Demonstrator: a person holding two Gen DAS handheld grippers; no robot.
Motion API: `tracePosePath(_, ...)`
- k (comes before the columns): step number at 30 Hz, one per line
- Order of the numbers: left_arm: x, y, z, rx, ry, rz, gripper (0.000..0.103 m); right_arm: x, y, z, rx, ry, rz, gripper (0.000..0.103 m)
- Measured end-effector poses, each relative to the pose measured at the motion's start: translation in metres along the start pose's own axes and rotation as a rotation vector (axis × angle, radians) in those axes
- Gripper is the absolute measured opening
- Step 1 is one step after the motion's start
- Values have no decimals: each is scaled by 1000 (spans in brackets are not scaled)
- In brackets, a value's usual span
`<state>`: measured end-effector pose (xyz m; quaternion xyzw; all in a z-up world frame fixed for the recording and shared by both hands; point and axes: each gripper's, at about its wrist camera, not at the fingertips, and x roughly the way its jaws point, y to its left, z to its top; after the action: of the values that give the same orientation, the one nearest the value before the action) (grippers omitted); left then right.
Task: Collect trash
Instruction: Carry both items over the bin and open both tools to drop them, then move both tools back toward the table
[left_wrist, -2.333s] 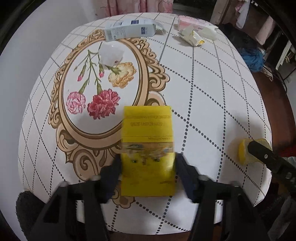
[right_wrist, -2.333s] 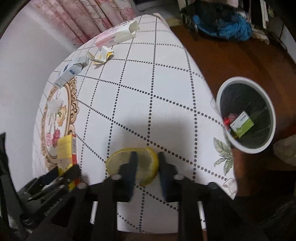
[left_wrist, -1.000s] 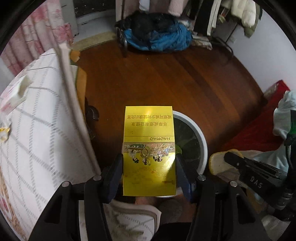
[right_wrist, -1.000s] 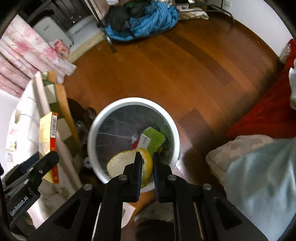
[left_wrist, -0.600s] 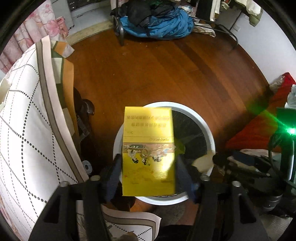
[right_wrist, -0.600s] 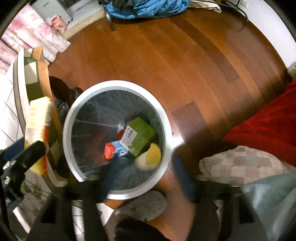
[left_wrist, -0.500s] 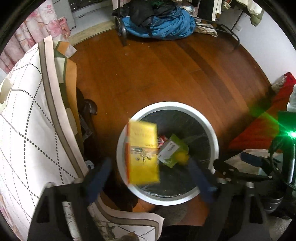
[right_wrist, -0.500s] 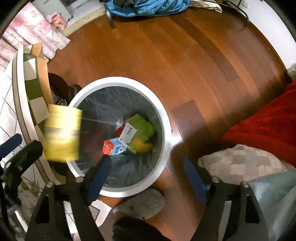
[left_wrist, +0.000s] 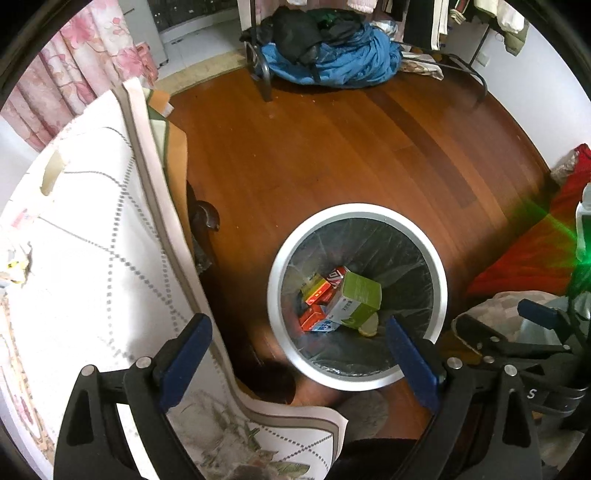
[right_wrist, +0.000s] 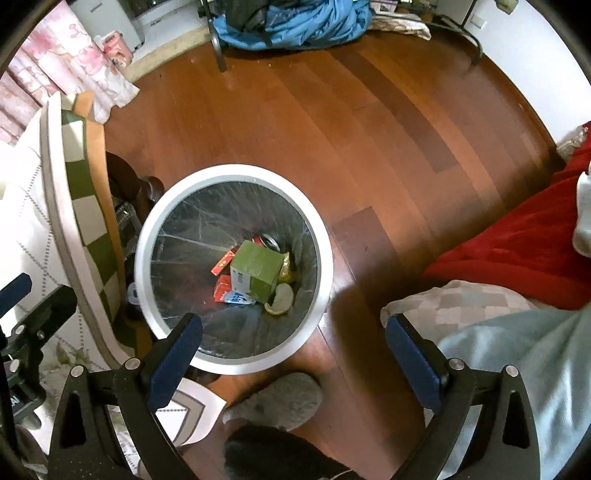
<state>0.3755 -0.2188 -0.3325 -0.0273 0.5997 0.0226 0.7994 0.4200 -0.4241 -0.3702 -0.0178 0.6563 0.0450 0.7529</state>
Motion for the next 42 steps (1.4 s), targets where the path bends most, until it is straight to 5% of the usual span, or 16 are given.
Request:
tracePosePath(15,-123,19,-16,-21,-179,-11,96,-142,22,-33,8,-188,41,101)
tracePosePath(22,-187,84,-20,-123,-268,3,96,-207,78,-34,-36,-272,132,101)
tracePosePath(26,-205,149,-25,-216,-292,77,96,-216,144,-22,-128,-266,194,101)
tracePosePath(31,-192,246,-38,-306,-269,262,96,-195,265,14,-351,-216,218,101)
tracePosePath(36,-147,328,-44,-365,-203,389,96,-136,406,59,-669,-143,103,101)
tracePosePath(42,-98,371,-32,-317,-126,416,96,-64,504,93,-948,-64,-57,101)
